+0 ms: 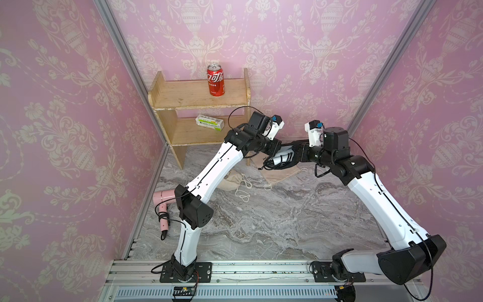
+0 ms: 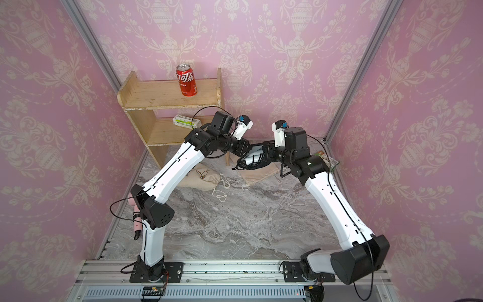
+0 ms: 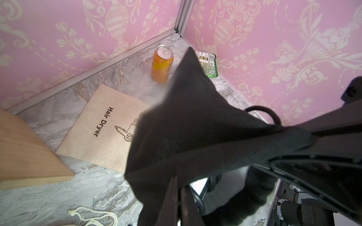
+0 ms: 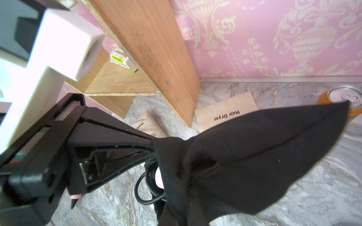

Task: Pack away hair dryers
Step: Place the drawstring bag at the center of the board.

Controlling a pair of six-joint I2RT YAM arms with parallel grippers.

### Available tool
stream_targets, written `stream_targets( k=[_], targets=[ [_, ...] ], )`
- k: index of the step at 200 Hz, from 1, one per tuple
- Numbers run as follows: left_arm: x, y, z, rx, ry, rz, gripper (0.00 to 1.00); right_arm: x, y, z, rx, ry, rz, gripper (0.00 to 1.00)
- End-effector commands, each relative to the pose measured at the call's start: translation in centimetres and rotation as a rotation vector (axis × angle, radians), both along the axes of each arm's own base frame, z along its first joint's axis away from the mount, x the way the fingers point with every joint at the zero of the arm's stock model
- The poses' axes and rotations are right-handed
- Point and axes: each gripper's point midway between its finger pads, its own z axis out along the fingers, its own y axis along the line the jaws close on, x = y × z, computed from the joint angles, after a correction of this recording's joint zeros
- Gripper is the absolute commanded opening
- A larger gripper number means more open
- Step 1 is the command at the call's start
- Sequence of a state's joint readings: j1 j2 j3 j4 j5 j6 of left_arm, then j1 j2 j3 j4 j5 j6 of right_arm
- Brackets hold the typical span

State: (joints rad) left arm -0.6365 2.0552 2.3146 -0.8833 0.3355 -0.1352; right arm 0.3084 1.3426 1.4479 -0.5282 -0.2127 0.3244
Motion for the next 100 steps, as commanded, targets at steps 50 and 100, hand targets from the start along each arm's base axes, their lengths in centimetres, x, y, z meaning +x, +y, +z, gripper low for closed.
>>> stream_targets(
  k=[50, 100],
  targets=[
    [-0.1, 3.4, -3.9, 0.076, 0.062, 0.073, 0.05, -1.7, -1.2, 3.2, 0.027, -0.026, -0.035, 0.00],
    [-1.3, 5.1, -4.5, 0.010, 0.064, 0.104, 0.35, -2.1, -1.3, 3.2, 0.029, -0.013, -0.040, 0.00]
  ],
)
